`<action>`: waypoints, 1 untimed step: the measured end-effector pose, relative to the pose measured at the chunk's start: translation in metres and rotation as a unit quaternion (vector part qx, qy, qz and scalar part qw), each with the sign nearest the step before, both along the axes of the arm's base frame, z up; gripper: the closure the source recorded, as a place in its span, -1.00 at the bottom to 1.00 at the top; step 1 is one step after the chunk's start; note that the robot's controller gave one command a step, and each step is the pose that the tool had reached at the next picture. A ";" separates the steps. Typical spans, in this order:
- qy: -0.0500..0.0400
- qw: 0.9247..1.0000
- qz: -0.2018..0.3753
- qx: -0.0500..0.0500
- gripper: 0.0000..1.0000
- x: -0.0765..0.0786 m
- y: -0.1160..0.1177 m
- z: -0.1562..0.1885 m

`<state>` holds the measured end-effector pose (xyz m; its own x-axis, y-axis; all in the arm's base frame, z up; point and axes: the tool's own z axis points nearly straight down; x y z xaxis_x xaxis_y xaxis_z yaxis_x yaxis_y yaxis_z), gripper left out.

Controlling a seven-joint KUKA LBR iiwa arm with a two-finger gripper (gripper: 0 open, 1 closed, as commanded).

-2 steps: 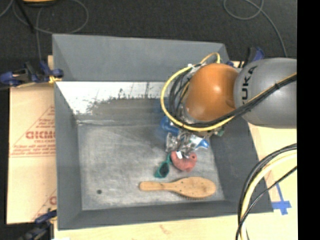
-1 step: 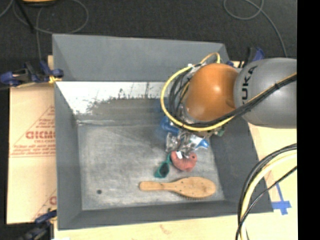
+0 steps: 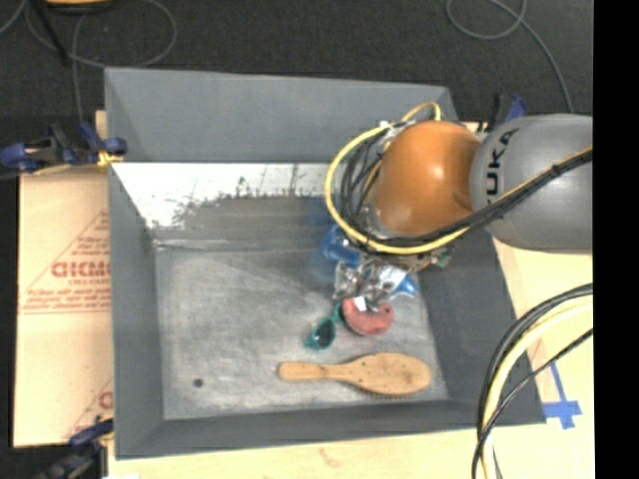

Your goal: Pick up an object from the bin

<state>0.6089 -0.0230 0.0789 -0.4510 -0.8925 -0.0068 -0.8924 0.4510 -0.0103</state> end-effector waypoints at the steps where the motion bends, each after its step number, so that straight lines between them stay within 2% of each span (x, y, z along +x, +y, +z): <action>1: 0.000 1.000 -0.001 0.000 1.00 0.002 -0.002 0.000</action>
Offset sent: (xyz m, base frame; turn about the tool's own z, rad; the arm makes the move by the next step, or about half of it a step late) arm -0.0690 -0.0480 -0.0086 -0.1212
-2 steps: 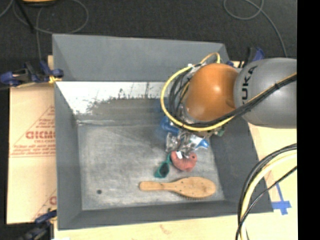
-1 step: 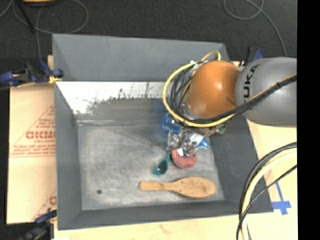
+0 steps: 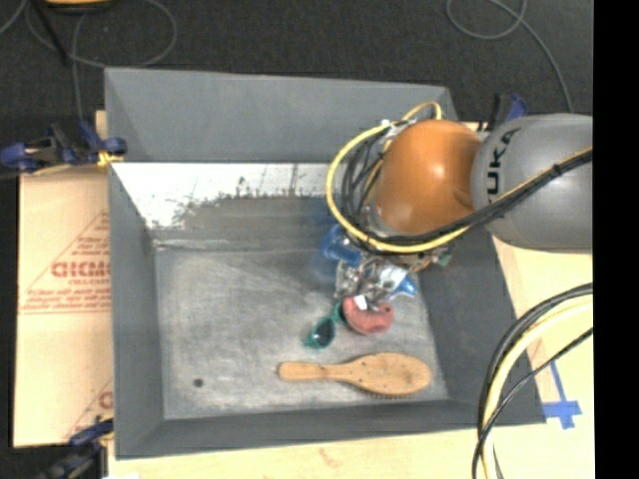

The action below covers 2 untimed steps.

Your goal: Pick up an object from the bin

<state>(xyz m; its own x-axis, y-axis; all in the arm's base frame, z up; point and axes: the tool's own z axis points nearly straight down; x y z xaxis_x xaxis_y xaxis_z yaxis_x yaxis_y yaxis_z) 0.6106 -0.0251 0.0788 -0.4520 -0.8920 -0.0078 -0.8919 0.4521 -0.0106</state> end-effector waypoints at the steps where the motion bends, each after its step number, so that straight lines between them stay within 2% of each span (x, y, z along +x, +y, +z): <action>1: -0.009 0.999 0.042 0.001 1.00 -0.036 -0.023 0.001; 2: -0.004 0.997 0.071 -0.007 1.00 -0.058 -0.023 0.000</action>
Offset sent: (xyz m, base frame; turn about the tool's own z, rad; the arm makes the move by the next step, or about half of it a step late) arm -0.0560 0.0280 -0.0088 -0.1956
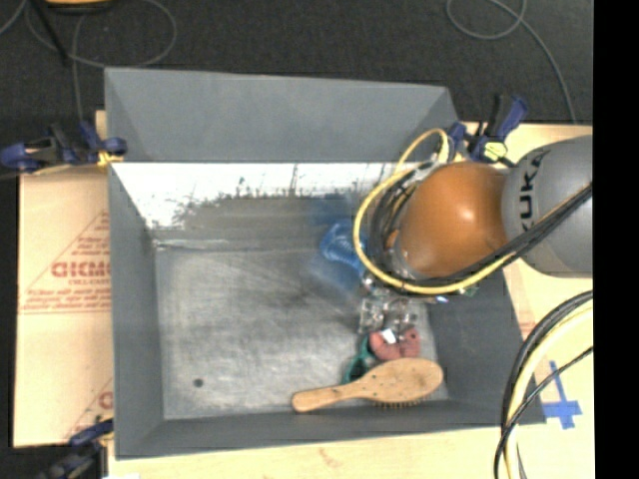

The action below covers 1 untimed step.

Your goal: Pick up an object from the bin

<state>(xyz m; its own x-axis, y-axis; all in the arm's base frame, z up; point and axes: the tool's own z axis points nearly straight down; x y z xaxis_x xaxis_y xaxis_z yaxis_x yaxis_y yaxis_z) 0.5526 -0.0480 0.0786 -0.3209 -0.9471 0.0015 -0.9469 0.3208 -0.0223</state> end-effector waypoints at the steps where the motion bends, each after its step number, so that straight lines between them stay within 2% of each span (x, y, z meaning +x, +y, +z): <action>1: 0.008 1.000 0.003 0.005 1.00 -0.007 0.013 0.030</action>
Offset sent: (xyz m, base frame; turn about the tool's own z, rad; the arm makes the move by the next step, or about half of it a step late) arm -0.0006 -0.0171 0.0468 -0.0490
